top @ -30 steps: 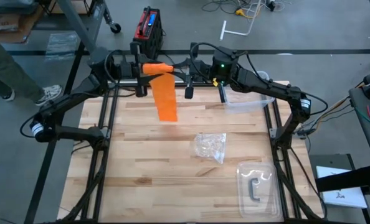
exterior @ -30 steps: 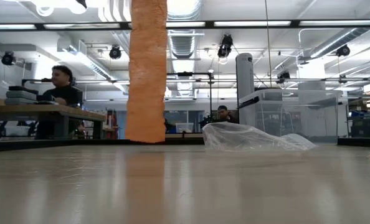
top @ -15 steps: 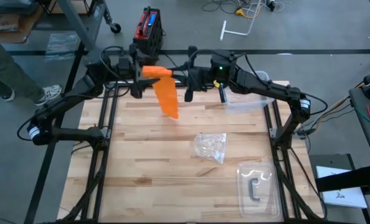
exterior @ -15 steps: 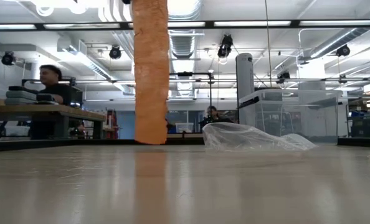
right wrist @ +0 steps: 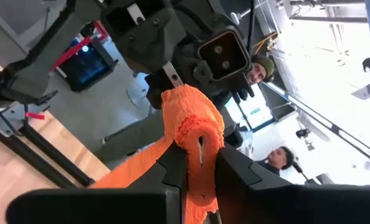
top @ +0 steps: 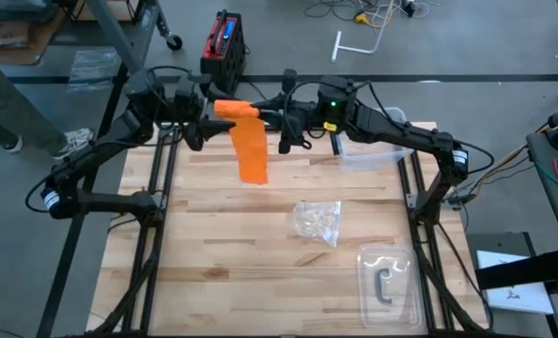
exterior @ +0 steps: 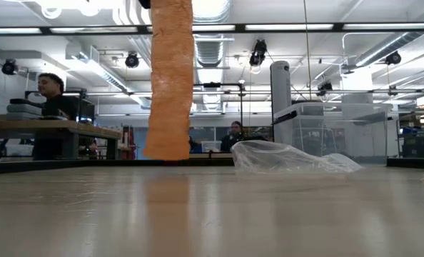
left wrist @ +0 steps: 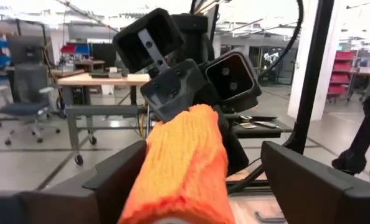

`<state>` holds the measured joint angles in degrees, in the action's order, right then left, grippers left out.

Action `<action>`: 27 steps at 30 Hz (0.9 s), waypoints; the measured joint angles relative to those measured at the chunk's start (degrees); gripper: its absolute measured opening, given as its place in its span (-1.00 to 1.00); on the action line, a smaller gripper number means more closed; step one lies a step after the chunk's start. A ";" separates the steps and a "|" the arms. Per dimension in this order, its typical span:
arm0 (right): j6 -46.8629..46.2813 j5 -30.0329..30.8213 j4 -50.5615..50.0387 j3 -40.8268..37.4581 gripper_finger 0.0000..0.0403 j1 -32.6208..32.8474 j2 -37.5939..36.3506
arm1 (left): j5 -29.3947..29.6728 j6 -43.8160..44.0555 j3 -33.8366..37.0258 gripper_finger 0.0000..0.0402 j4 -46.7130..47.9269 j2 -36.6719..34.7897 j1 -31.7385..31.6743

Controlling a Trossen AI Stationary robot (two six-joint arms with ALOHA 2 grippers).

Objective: Roll bandage
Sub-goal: Roll the orange bandage

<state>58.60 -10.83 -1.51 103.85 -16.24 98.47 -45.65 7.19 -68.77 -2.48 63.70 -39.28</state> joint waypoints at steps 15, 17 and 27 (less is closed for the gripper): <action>0.55 0.40 -0.86 -0.04 -0.77 0.25 0.03 | 1.46 -0.71 0.00 -0.24 -0.07 1.09 0.04; 0.55 0.40 -0.86 -0.04 -0.77 0.25 0.03 | 1.44 -0.64 0.00 -0.30 -0.07 1.09 0.04; 0.55 0.51 -0.62 -0.04 -0.77 0.25 0.05 | 1.64 0.97 0.00 0.05 0.64 1.09 0.06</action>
<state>59.16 -10.33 -2.13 103.81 -15.99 98.52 -44.01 8.17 -68.77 -1.84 64.79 -39.22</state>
